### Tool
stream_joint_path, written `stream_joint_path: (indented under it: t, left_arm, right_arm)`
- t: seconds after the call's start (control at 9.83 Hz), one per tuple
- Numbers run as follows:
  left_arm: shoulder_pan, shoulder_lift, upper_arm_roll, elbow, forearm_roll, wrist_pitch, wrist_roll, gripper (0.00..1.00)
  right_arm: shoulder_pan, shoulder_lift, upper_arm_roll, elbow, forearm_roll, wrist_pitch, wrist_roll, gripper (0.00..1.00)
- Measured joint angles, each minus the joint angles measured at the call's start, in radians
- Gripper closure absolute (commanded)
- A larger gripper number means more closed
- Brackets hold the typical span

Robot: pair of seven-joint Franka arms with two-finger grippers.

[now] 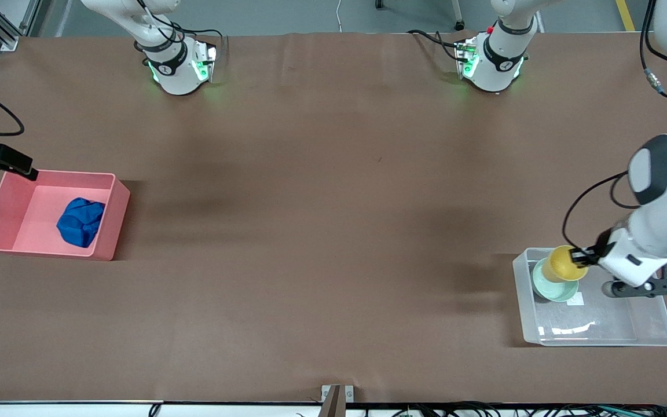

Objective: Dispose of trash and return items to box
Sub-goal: 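Grasp the yellow cup with the left gripper and carry it over the box, then lower the yellow cup into the green bowl and open the left gripper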

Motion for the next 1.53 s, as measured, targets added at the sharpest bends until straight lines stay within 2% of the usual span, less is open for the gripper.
stream_joint_path:
  t: [0.31,0.61,0.81,0.92,1.02,1.12,1.32,1.53]
  left_arm:
    - [0.078,0.091,0.002,-0.003,0.006,0.065,0.126,1.00]
    - [0.097,0.196,0.002,-0.002,0.036,0.147,0.160,0.99]
    - [0.096,0.226,0.002,-0.002,0.036,0.156,0.160,0.98]
    - [0.096,0.236,0.002,-0.002,0.036,0.157,0.160,0.80]
    - [0.097,0.244,0.002,-0.002,0.036,0.161,0.160,0.31]
    - [0.097,0.248,0.002,-0.002,0.036,0.166,0.160,0.02]
    - [0.098,0.241,-0.004,0.015,0.036,0.173,0.159,0.00]
    - [0.101,0.179,-0.024,0.037,0.030,0.154,0.159,0.00]
  right_arm:
    - [0.017,0.000,0.000,0.069,0.000,-0.070,0.005,0.00]
    - [0.018,-0.004,0.000,0.160,0.000,-0.181,0.005,0.00]
    - [0.018,-0.022,0.000,0.161,0.000,-0.216,0.005,0.00]
    - [0.018,-0.031,0.000,0.152,0.000,-0.217,0.005,0.00]
    - [0.018,-0.040,0.000,0.139,0.000,-0.216,0.005,0.00]
    - [0.018,-0.044,0.000,0.128,0.000,-0.210,0.005,0.00]
    - [0.018,-0.045,0.000,0.112,0.000,-0.192,0.005,0.00]
    - [0.018,-0.045,0.000,0.110,0.000,-0.182,0.005,0.00]
